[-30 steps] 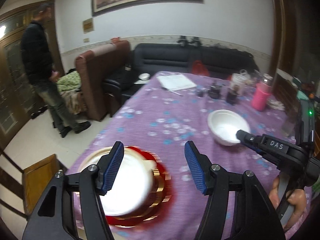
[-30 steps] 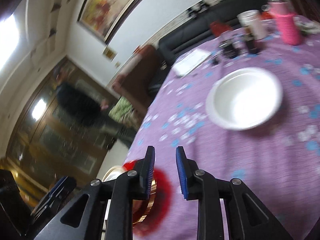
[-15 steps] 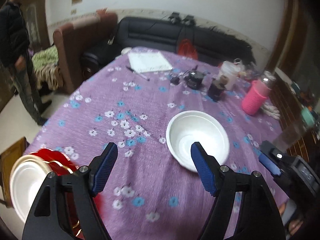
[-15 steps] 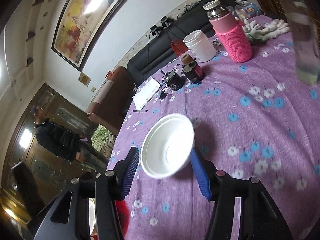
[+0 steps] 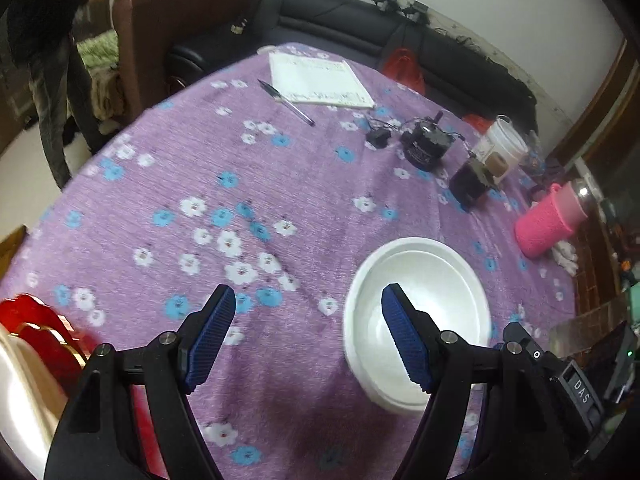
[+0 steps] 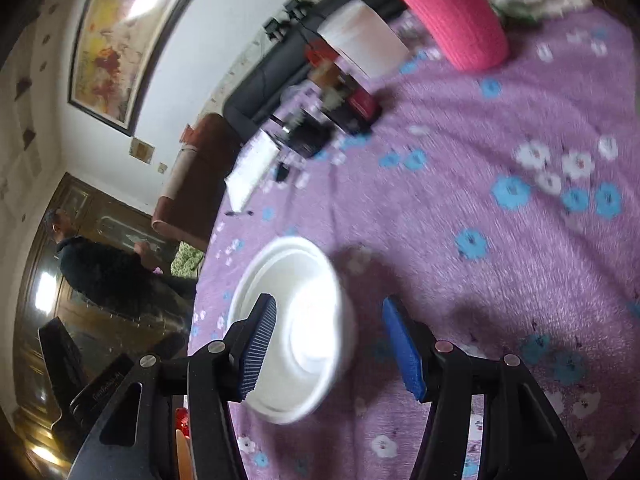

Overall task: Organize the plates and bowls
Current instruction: 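Open both grippers and move them to the last white bowl, then close both grippers on the rim of the last white bowl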

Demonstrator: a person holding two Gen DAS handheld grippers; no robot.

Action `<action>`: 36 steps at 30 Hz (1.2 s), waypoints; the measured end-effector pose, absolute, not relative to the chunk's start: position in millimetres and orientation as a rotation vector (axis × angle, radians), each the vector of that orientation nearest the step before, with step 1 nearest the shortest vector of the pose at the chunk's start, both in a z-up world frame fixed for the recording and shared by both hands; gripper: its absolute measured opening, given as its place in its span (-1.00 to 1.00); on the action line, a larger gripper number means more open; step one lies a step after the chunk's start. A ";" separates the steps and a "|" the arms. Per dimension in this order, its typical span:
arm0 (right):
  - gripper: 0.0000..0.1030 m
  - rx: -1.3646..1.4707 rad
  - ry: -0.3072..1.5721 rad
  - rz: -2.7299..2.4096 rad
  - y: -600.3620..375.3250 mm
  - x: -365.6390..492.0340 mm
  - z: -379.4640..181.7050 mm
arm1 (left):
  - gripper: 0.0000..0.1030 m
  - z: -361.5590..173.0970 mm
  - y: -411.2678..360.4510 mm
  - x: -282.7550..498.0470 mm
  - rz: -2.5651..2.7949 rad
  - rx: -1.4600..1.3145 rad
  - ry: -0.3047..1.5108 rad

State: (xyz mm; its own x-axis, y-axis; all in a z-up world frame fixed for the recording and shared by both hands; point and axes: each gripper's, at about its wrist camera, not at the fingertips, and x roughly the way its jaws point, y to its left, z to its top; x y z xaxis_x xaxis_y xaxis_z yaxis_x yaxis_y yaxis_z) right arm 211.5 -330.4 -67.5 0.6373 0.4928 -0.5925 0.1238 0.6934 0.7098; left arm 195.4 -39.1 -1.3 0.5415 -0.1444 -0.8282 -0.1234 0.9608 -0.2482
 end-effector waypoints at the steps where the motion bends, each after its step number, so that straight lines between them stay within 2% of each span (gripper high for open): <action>1: 0.14 0.808 0.867 0.252 -331.3 210.9 -67.5 | 0.47 -2.3 -39.2 198.3 -0.029 -0.306 1.009; 11: 0.14 0.785 0.879 0.287 -324.9 208.6 -63.8 | 0.47 -10.3 -61.2 206.3 -0.038 -0.264 1.031; 24: 0.14 0.833 0.887 0.326 -322.9 211.5 -71.2 | 0.46 -17.8 -70.3 218.0 -0.159 -0.379 1.105; 36: 0.14 0.853 0.930 0.338 -320.0 215.2 -79.3 | 0.46 -29.0 -82.2 217.8 -0.181 -0.364 1.147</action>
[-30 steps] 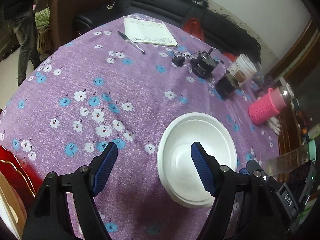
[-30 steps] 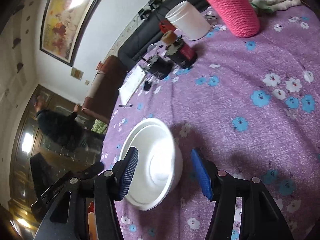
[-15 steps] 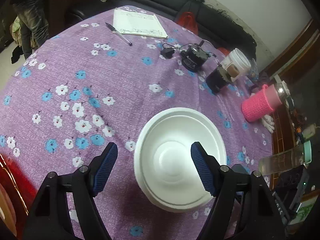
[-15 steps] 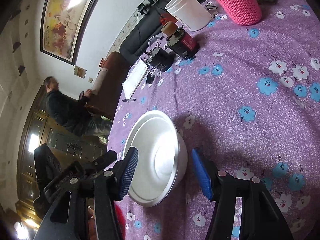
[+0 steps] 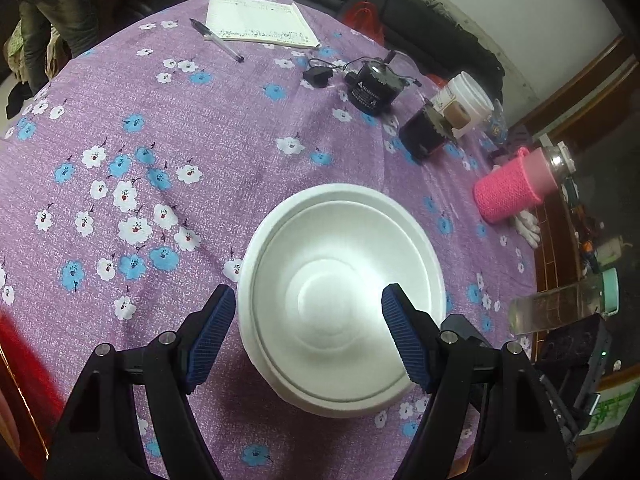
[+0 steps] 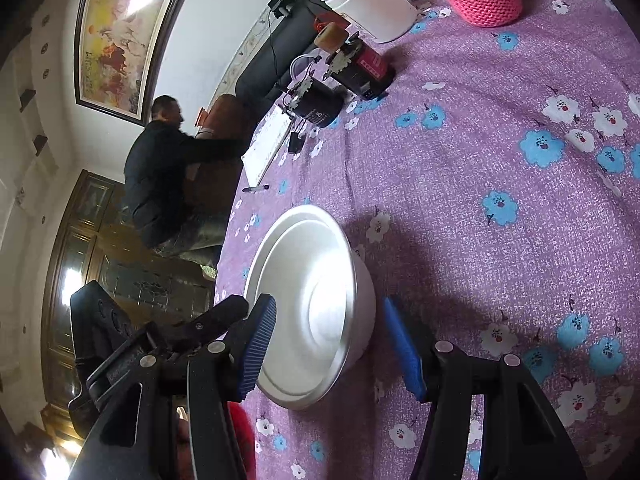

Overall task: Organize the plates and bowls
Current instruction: 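Close both grippers on the rim of the last white bowl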

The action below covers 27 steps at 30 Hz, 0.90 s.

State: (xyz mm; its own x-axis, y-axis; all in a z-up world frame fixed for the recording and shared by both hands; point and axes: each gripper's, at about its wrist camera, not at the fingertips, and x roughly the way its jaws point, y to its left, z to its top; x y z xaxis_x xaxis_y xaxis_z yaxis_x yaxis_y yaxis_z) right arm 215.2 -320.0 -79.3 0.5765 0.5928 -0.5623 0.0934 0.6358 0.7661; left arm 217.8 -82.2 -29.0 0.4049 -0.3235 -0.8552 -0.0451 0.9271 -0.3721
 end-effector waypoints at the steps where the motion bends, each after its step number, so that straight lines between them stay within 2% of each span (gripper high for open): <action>1: 0.14 0.851 0.930 0.338 -319.5 215.4 -79.4 | 0.46 -29.6 -82.0 217.6 -0.176 -0.361 1.147; 13: 0.13 0.828 0.930 0.311 -313.8 216.1 -81.3 | 0.46 -39.3 -82.3 214.5 -0.111 -0.309 1.129; 19: -0.06 0.799 0.941 0.287 -309.3 217.6 -84.6 | 0.45 -38.7 -85.2 212.7 -0.086 -0.259 1.105; 21: -0.06 0.801 0.941 0.282 -309.0 218.0 -86.4 | 0.21 -39.0 -84.2 212.3 -0.074 -0.251 1.095; 23: -0.13 0.796 0.940 0.281 -308.0 217.7 -87.3 | 0.10 -40.7 -84.0 213.1 -0.080 -0.252 1.100; 27: -0.27 0.773 0.945 0.265 -305.9 217.3 -88.9 | -0.24 -48.8 -84.0 215.7 -0.089 -0.257 1.128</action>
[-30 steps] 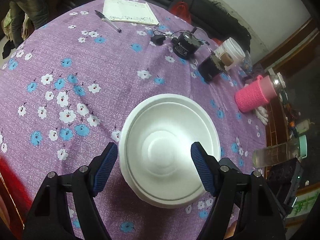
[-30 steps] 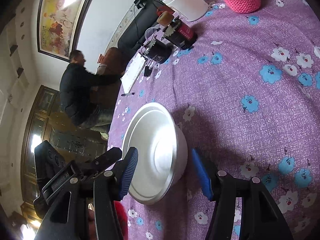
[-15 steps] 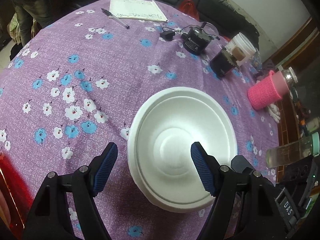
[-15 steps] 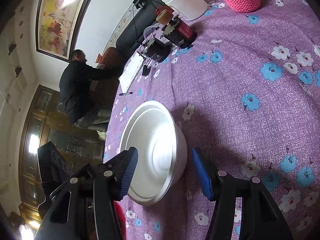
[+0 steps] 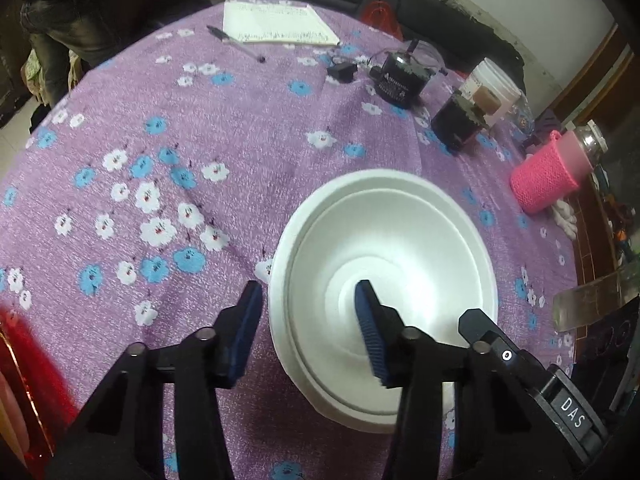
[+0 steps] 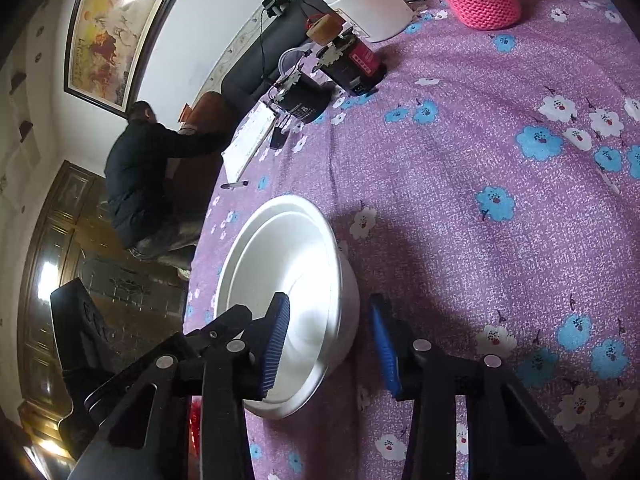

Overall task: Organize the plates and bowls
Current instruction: 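Close both grippers on the rim of the last white bowl, then lift the white bowl with both grippers and carry it over the red plates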

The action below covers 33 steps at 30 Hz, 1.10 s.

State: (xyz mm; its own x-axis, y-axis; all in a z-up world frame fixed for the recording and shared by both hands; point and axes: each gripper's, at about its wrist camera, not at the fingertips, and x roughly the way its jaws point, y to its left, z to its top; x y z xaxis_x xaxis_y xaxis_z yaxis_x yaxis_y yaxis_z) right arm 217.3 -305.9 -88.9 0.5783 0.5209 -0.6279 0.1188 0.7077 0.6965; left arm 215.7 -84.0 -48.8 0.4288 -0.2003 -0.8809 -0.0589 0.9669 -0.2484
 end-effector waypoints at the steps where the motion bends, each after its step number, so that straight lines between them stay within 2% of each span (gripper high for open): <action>1: -0.32 0.771 0.949 0.263 -305.4 217.6 -90.0 | -0.30 -50.6 -83.9 216.0 -0.092 -0.261 1.134; 4: -0.46 0.778 0.963 0.252 -305.4 218.3 -94.9 | -0.47 -53.7 -83.3 216.6 -0.102 -0.276 1.143; 6: -0.62 0.786 0.968 0.252 -306.0 218.6 -97.2 | -0.56 -52.5 -84.3 215.8 -0.104 -0.271 1.135; 9: -0.72 0.779 0.965 0.244 -305.9 218.6 -97.6 | -0.69 -50.8 -85.0 214.9 -0.106 -0.262 1.123; 14: -0.75 0.766 0.962 0.227 -306.0 218.1 -98.1 | -0.86 -49.9 -83.7 214.1 -0.102 -0.245 1.112; 22: -0.80 0.739 0.925 0.214 -307.9 214.5 -89.6 | -0.85 -43.6 -89.3 208.6 -0.110 -0.228 1.094; 33: -0.80 0.698 0.850 0.259 -297.3 193.8 -56.6 | -0.85 -5.9 -75.5 178.8 -0.110 -0.232 1.025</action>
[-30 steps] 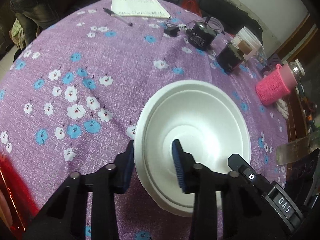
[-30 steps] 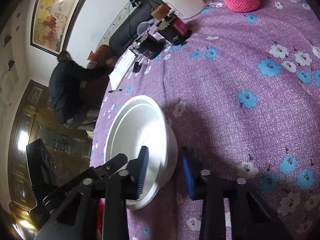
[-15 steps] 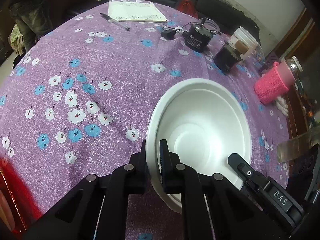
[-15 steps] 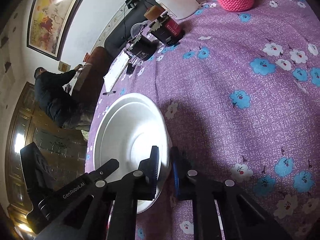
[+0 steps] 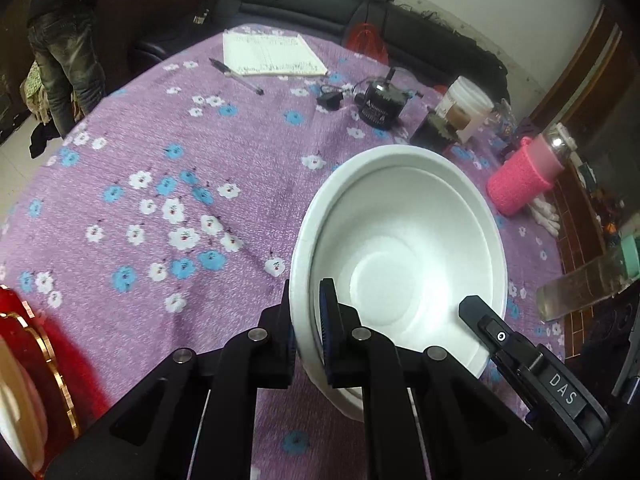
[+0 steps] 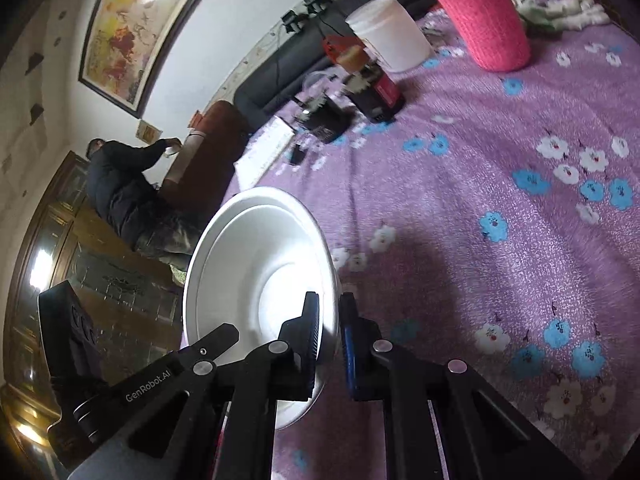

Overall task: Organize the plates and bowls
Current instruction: 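Lift the white bowl with both grippers and carry it over the red plates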

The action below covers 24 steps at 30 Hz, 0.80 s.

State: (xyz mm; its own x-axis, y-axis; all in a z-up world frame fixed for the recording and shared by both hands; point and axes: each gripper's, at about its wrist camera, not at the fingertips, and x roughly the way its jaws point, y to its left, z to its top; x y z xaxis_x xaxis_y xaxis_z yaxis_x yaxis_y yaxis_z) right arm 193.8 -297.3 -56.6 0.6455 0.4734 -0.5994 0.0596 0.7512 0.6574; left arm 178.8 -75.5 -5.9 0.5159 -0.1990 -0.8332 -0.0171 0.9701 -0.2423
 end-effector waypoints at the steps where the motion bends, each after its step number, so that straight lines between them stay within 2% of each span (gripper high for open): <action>1: -0.80 0.696 0.840 0.266 -295.0 189.0 -51.8 | -0.85 -2.8 -73.4 174.6 -0.110 -0.233 1.019; 14: -0.81 0.682 0.784 0.368 -250.3 128.9 -8.2 | -0.85 57.7 -25.6 97.5 -0.115 -0.246 0.885; 24: -0.81 0.572 0.747 0.485 -168.1 94.3 34.9 | -0.84 88.2 56.9 44.1 -0.016 -0.278 0.790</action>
